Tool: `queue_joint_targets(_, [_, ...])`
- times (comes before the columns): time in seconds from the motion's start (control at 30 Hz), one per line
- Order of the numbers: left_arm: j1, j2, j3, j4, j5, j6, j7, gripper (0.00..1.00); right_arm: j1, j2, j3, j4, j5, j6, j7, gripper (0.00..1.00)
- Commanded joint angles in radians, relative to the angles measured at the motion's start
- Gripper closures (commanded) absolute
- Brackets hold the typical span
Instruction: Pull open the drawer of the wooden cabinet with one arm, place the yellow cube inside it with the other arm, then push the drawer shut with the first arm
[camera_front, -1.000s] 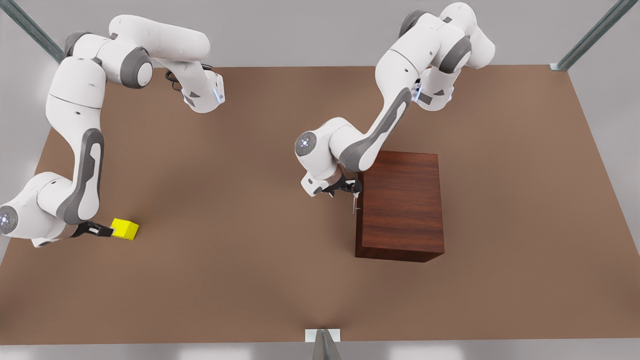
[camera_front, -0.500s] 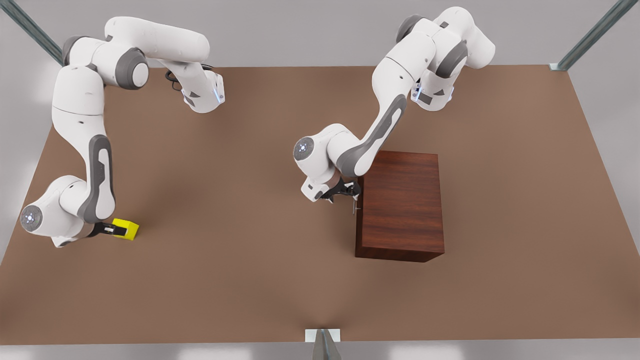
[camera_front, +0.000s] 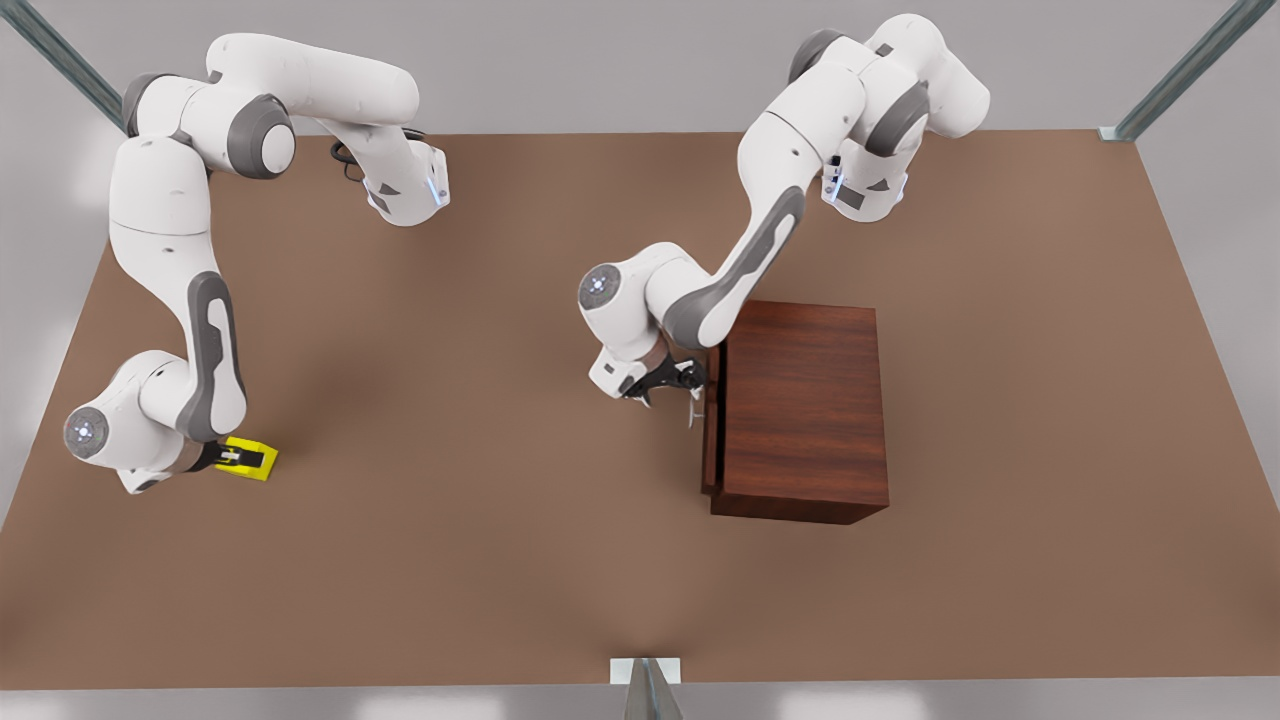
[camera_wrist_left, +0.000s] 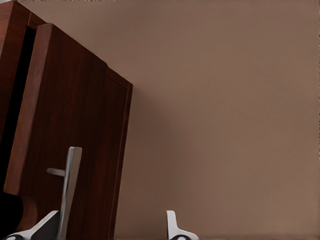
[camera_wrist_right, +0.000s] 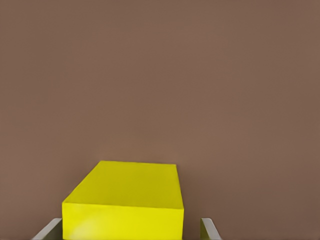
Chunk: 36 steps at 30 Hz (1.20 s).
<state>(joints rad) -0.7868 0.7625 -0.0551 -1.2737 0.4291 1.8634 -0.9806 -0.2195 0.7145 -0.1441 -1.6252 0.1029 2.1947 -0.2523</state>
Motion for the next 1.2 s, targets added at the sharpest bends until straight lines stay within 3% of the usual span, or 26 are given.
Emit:
queue_joint_targets(0.0, [-0.003, 0.000, 0.000, 0.000, 0.017, 0.005, -0.056, 0.00, 0.000, -0.001, 0.000, -0.001, -0.003, 0.026, -0.036, 0.00])
queue_joint_targets(0.67, [-0.040, 0.023, 0.000, 0.040, 0.014, 0.037, -0.090, 0.00, 0.008, 0.011, 0.000, -0.038, 0.001, 0.092, -0.021, 0.00])
queue_joint_targets(1.17, [-0.068, 0.034, 0.000, 0.050, 0.014, 0.077, -0.093, 0.00, 0.008, -0.001, 0.000, -0.038, 0.004, 0.088, -0.008, 0.09])
